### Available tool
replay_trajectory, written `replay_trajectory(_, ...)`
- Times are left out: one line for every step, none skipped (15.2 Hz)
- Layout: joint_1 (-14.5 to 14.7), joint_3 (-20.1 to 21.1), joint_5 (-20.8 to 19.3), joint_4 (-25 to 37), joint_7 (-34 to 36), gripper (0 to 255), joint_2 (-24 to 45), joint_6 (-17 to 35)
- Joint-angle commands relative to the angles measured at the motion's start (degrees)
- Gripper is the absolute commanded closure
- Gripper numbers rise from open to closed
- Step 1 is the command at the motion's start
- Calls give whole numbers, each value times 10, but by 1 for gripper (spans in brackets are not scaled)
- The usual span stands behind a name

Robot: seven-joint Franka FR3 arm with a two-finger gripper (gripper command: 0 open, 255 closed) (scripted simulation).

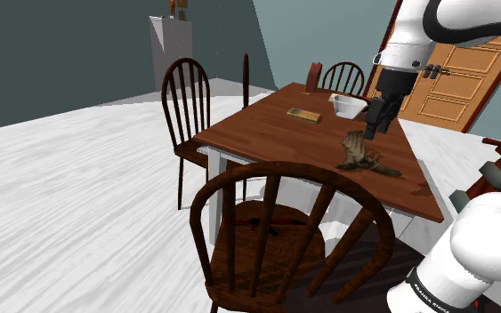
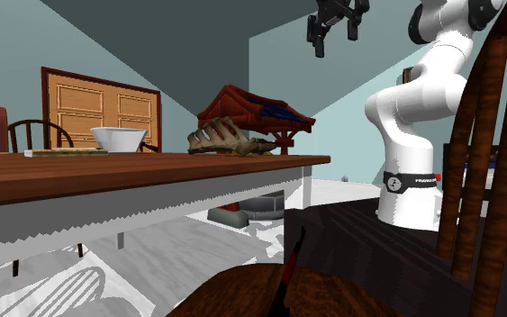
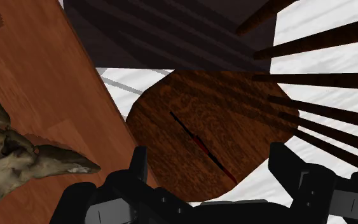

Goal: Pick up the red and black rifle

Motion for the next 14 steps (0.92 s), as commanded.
replay_trajectory(0, 0, 0, 0, 0, 0, 0, 0)
replay_trajectory(3, 1, -1, -9, -7, 0, 12, 18)
replay_trajectory(7, 3, -3, -18, -13, 0, 24, 36)
replay_trajectory(10, 4, -4, -25, -20, 0, 38, 55)
replay_trajectory(13, 5, -6, -32, -26, 0, 52, 73)
replay_trajectory(17, 7, -7, -39, -33, 0, 67, 91)
replay_trajectory(20, 8, -9, -45, -39, 0, 82, 109)
replay_trajectory(23, 10, -10, -50, -45, 0, 98, 128)
replay_trajectory(26, 12, -12, -54, -51, 0, 115, 146)
replay_trajectory(28, 13, -14, -57, -56, 0, 132, 164)
replay_trajectory(31, 15, -16, -60, -62, 0, 150, 182)
replay_trajectory(34, 17, -18, -62, -67, 0, 169, 200)
replay_trajectory(36, 19, -20, -64, -72, 0, 188, 218)
replay_trajectory(39, 21, -22, -65, -77, 0, 208, 236)
